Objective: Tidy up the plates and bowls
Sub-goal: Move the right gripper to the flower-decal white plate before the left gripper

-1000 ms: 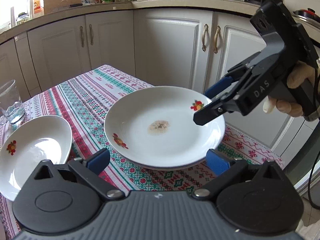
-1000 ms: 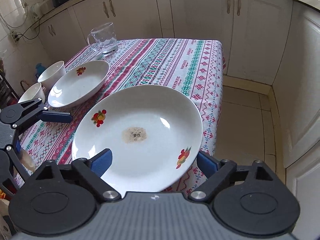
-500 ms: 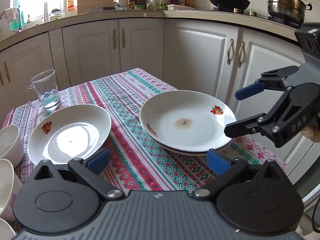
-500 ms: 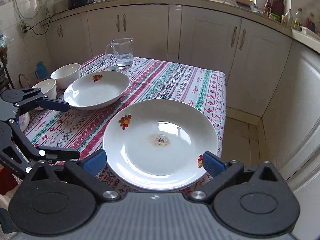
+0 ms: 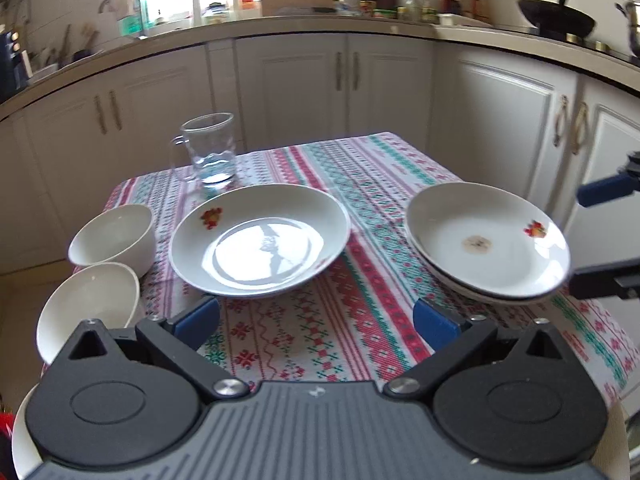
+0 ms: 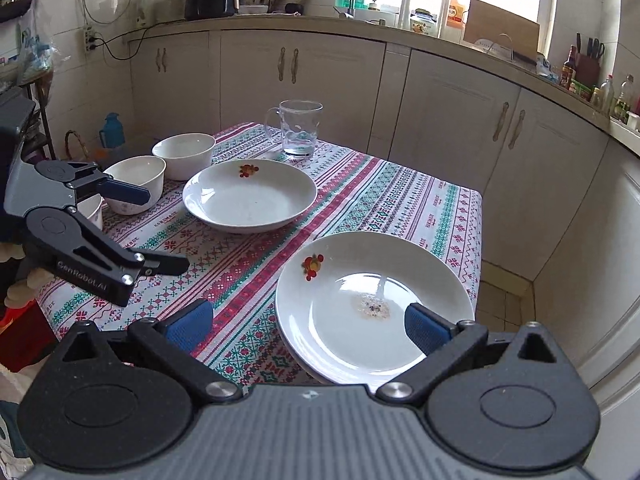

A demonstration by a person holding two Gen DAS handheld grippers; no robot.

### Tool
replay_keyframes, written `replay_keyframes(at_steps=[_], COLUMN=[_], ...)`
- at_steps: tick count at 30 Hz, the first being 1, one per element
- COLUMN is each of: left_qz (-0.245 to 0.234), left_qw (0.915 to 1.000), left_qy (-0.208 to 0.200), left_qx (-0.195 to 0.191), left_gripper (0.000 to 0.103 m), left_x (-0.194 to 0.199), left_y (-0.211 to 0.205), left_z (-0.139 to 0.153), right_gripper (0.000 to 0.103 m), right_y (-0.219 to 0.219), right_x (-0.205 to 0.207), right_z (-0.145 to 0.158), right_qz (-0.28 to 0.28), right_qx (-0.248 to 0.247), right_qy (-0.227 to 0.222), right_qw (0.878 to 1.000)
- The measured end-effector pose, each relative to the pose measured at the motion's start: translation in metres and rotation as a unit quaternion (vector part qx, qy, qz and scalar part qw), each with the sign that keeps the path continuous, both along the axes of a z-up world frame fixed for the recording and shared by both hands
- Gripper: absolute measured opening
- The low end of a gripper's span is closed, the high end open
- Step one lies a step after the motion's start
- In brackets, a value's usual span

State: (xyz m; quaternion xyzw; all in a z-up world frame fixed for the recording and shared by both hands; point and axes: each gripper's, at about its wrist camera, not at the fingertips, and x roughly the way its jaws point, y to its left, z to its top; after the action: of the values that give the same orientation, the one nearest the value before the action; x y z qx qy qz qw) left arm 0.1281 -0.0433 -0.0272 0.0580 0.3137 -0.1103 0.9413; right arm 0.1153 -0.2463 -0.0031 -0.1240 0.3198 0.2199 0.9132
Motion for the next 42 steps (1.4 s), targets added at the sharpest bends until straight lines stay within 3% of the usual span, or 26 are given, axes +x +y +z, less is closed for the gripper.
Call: replay_keyframes(at_steps=[5,21,42], left_qz=[0.061,0.085,0.108], left_qw=[0.9981,0.9946,0.9924], left_qy=[-0.001,0.057,0.056], left_qx=[0.005,-0.017,-0.02], left_gripper=[0.102,0.102,0.103], left_x=[0.014,0.052,0.079], left_y=[0.0,0.001,0.006], left_z=[-0.012,-0.06,-0.061], right_gripper=[0.103,0.103,0.103], right_y=[0.004,0.014,0.059], right_x=[0.01,0.076,0.173], right_z=[0.003,-0.004,-0.016], right_qz=[0.008,0.07,0.173], right_qx=[0.008,-0.005,-0.029], right_qy=[0.007,0.044,0.08], right_qw=[1.0,0.997,0.981])
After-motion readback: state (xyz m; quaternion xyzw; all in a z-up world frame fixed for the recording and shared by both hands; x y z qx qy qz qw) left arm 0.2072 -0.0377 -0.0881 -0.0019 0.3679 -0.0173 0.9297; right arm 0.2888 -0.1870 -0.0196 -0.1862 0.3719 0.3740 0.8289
